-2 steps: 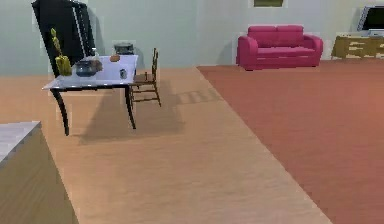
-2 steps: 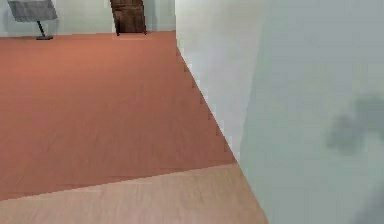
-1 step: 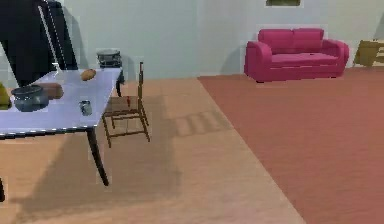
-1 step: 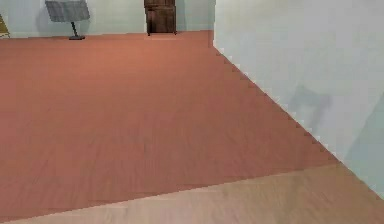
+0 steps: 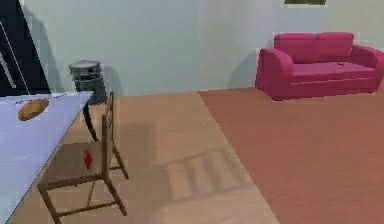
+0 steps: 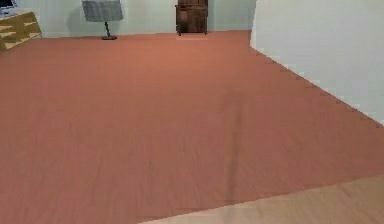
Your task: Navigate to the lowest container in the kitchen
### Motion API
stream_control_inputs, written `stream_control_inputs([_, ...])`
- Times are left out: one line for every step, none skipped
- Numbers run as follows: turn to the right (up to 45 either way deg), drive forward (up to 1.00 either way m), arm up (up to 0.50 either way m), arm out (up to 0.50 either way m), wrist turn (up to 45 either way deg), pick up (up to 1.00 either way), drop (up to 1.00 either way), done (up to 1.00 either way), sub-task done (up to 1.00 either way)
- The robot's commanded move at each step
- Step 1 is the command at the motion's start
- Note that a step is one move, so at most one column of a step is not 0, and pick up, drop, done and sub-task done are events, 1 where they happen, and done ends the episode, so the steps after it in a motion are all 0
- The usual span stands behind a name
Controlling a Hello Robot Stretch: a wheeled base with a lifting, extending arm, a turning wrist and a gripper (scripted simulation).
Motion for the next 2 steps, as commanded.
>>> stream_control_inputs([3.0,0.00,0.00,0.00,0.0,0.00,0.00,0.00,0.00])
stream_control_inputs([0.0,1.00,0.00,0.00,0.0,0.00,0.00,0.00,0.00])
